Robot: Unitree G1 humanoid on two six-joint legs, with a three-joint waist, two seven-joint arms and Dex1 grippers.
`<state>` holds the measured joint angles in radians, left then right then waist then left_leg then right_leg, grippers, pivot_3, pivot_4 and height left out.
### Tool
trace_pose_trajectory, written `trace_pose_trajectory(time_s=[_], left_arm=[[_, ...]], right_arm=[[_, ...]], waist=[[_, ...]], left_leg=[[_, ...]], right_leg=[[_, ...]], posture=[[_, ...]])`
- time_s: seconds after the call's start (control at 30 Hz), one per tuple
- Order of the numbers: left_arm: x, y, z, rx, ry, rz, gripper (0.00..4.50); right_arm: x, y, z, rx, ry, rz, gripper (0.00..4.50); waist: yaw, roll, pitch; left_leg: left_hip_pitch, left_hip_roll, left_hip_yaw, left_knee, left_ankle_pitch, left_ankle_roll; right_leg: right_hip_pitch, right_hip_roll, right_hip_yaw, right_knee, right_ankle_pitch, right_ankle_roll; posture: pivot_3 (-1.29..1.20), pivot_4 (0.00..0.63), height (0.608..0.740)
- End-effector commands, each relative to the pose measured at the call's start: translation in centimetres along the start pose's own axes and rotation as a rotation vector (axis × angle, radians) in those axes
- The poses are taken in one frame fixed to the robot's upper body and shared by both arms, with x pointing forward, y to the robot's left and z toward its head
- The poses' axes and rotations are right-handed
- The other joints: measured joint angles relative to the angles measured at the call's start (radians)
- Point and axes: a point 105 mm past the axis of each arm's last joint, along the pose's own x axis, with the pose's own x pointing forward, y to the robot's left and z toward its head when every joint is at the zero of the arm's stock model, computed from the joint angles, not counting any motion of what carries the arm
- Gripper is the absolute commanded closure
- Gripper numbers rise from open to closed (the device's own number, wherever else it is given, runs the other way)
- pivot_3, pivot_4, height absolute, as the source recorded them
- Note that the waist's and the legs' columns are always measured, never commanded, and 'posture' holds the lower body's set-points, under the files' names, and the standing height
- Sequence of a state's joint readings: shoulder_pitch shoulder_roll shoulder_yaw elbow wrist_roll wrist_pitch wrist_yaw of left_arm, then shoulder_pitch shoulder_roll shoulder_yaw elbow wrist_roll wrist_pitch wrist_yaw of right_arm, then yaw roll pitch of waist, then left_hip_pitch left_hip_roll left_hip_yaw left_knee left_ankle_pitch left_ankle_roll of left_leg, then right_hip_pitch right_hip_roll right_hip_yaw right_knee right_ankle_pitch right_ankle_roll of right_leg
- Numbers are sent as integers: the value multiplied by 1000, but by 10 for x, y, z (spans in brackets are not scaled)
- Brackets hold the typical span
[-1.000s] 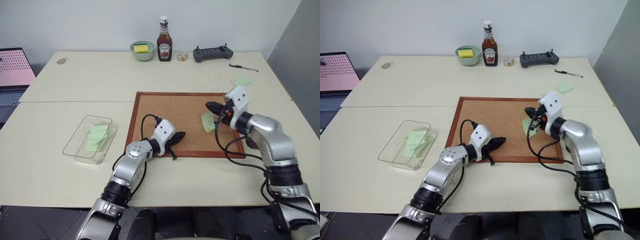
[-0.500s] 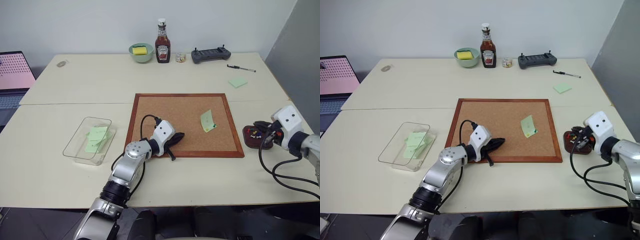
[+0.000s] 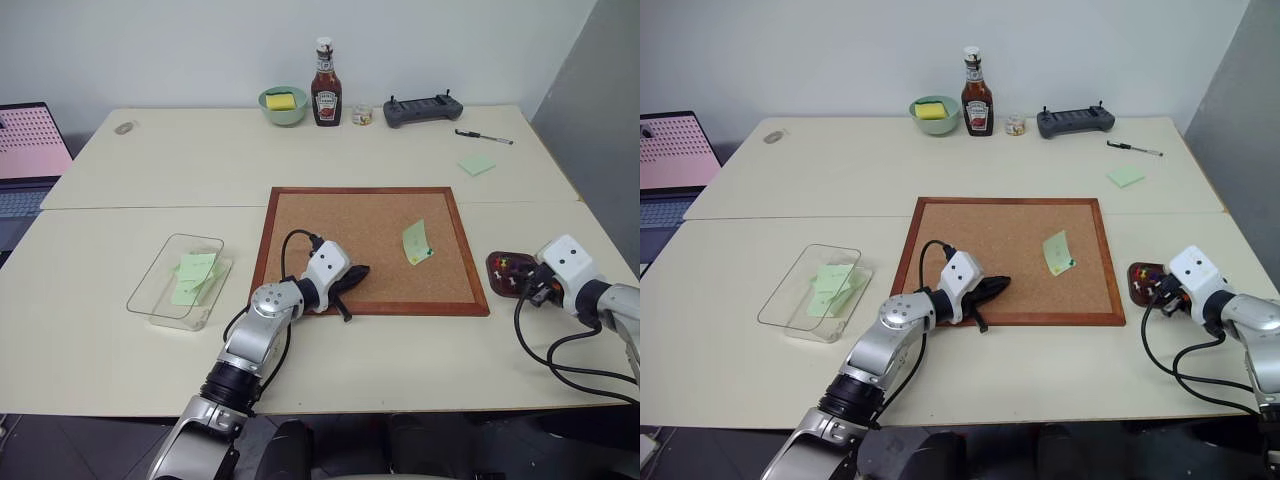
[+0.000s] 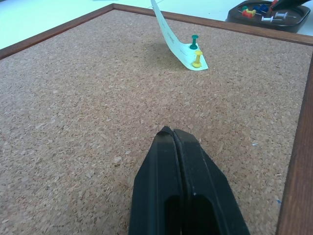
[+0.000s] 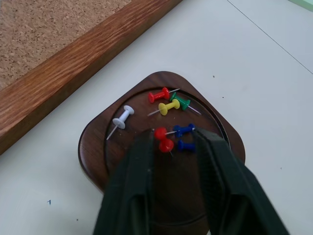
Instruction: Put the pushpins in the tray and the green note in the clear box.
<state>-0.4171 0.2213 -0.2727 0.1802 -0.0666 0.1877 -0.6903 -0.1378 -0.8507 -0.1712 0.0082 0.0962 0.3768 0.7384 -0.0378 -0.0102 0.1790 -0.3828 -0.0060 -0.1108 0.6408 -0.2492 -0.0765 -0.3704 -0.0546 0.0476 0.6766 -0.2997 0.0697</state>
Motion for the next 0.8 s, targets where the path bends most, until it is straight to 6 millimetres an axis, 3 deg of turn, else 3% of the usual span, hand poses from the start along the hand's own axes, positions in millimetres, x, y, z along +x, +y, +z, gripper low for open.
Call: trace_pose_trajectory(time_s=[0.03, 0.13, 0.2, 0.3, 0.43, 0.6, 0.8], left_arm=[[-2, -10, -25, -32, 87, -31, 4500], [-2, -9, -26, -31, 89, -32, 4500], [-2, -8, -26, -30, 90, -32, 4500], [-2, -7, -26, -30, 91, -33, 4500], [-2, -7, -26, -30, 90, -30, 4500], [-2, -8, -26, -29, 89, -27, 4500], [-2, -8, -27, -26, 89, -21, 4500]], right_arm=[[-15, -19, 23, -1, -80, -54, 2195], [-20, -24, 33, 29, -118, -59, 1620], [-23, -26, 41, 48, -144, -54, 1620], [-21, -12, 60, 91, -211, 28, 1620], [-4, 31, 79, 103, -267, 182, 1620], [23, 53, 87, 104, -292, 196, 1620], [51, 58, 92, 102, -307, 176, 1620]], waist=[[0, 0, 0], [0, 0, 0], [0, 0, 0], [0, 0, 0], [0, 0, 0], [0, 0, 0], [0, 0, 0]], left_leg=[[0, 0, 0, 0, 0, 0], [0, 0, 0, 0, 0, 0], [0, 0, 0, 0, 0, 0], [0, 0, 0, 0, 0, 0], [0, 0, 0, 0, 0, 0], [0, 0, -1, 0, 0, 0], [0, 0, -1, 0, 0, 0]], right_leg=[[0, 0, 0, 0, 0, 0], [0, 0, 0, 0, 0, 0], [0, 0, 0, 0, 0, 0], [0, 0, 0, 0, 0, 0], [1, 0, 0, -1, 0, 0], [1, 0, -1, -1, 0, 0], [0, 0, -1, -1, 0, 0]], posture=[[0, 150, 740], [0, 150, 740], [0, 150, 740], [0, 150, 740], [0, 150, 740], [0, 150, 740], [0, 150, 740]])
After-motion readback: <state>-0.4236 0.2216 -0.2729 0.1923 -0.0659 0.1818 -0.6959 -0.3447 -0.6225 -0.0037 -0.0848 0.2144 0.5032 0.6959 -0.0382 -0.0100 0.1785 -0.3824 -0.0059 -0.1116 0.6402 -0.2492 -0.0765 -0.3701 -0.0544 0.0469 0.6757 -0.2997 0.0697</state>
